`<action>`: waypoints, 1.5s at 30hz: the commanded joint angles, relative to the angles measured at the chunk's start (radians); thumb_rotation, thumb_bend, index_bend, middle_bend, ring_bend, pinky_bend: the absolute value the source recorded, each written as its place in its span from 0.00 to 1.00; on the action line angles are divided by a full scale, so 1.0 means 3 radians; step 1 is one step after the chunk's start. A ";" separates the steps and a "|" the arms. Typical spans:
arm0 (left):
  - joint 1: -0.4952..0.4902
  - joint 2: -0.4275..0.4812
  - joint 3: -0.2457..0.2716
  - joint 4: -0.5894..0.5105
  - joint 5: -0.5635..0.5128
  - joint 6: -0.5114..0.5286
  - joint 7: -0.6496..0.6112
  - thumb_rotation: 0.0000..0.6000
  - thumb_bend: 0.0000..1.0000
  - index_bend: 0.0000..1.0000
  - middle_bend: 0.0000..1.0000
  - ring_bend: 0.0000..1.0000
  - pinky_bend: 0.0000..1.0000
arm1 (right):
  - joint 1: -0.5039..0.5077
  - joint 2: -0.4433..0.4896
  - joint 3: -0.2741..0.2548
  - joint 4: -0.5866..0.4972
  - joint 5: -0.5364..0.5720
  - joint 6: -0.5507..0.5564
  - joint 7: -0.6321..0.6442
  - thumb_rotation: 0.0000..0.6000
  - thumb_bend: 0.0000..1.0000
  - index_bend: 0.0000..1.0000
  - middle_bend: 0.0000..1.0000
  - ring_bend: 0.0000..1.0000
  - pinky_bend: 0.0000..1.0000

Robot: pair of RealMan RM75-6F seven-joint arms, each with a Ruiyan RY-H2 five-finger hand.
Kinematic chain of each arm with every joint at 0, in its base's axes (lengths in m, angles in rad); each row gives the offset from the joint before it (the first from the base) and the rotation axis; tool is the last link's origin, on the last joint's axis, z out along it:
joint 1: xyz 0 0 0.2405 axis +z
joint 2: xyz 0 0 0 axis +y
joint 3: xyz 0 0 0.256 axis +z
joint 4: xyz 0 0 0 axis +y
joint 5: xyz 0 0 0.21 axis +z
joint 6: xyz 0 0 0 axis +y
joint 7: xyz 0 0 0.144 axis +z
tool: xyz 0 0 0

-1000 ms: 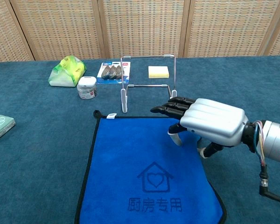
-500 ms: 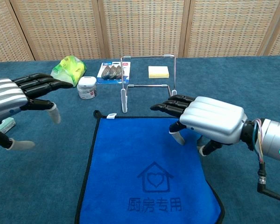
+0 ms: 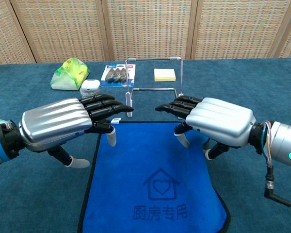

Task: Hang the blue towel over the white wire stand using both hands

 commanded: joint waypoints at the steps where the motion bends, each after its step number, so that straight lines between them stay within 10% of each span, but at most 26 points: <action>1: -0.0105 -0.0065 0.0072 0.0120 0.0036 -0.0067 -0.0050 1.00 0.20 0.40 0.00 0.00 0.00 | -0.0002 -0.0007 0.0000 0.0008 0.0007 -0.0001 0.0002 1.00 0.41 0.56 0.01 0.00 0.00; 45: -0.0319 -0.0375 0.0317 0.0652 -0.0127 -0.0050 -0.0054 1.00 0.34 0.42 0.00 0.00 0.00 | -0.0024 -0.0126 0.0001 0.0131 0.0058 0.0045 0.0115 1.00 0.43 0.56 0.01 0.00 0.00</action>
